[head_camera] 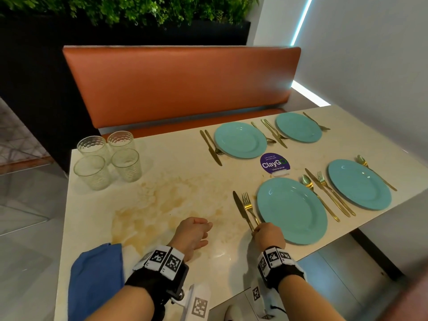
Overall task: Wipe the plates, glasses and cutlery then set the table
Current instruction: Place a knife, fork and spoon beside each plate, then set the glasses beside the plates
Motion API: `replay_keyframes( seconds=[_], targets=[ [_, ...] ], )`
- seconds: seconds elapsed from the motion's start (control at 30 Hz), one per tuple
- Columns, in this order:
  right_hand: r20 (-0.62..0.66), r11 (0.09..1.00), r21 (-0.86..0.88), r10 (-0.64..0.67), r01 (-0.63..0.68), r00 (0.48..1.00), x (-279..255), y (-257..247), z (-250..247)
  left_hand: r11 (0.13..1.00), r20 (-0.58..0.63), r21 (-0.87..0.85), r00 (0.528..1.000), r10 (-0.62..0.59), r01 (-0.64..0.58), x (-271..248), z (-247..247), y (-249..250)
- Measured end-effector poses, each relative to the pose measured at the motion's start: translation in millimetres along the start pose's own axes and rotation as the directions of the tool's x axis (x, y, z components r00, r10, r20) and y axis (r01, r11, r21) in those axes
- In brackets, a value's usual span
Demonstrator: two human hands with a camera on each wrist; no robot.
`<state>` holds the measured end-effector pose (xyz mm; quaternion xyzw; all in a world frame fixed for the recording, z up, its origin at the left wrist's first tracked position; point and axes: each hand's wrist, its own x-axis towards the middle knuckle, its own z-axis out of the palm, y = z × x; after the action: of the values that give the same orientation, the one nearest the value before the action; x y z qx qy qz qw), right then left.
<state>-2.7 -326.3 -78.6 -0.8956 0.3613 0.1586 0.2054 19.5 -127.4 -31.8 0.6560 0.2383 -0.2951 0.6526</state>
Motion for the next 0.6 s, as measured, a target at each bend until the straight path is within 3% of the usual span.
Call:
replay_keyframes(
  seconds=[0.37, 0.47, 0.6],
  targets=[
    [-0.050, 0.997, -0.081, -0.024, 0.020, 0.998, -4.9, -1.1, -1.1, 1.000, 0.004, -0.024, 1.000, -0.004, 0.005, 6.6, -21.2, 8.3],
    [-0.097, 0.989, -0.128, -0.085, 0.073, 0.992, -12.1, -10.2, -7.8, 0.999, -0.016, -0.028, 1.000, 0.020, -0.020, 10.5, -34.7, 16.8],
    [-0.094, 0.979, -0.067, -0.197, 0.192, 0.976, -26.0, -49.3, -22.5, 0.997, -0.070, -0.029, 0.995, 0.074, -0.076, 20.5, -55.5, 31.0]
  ],
)
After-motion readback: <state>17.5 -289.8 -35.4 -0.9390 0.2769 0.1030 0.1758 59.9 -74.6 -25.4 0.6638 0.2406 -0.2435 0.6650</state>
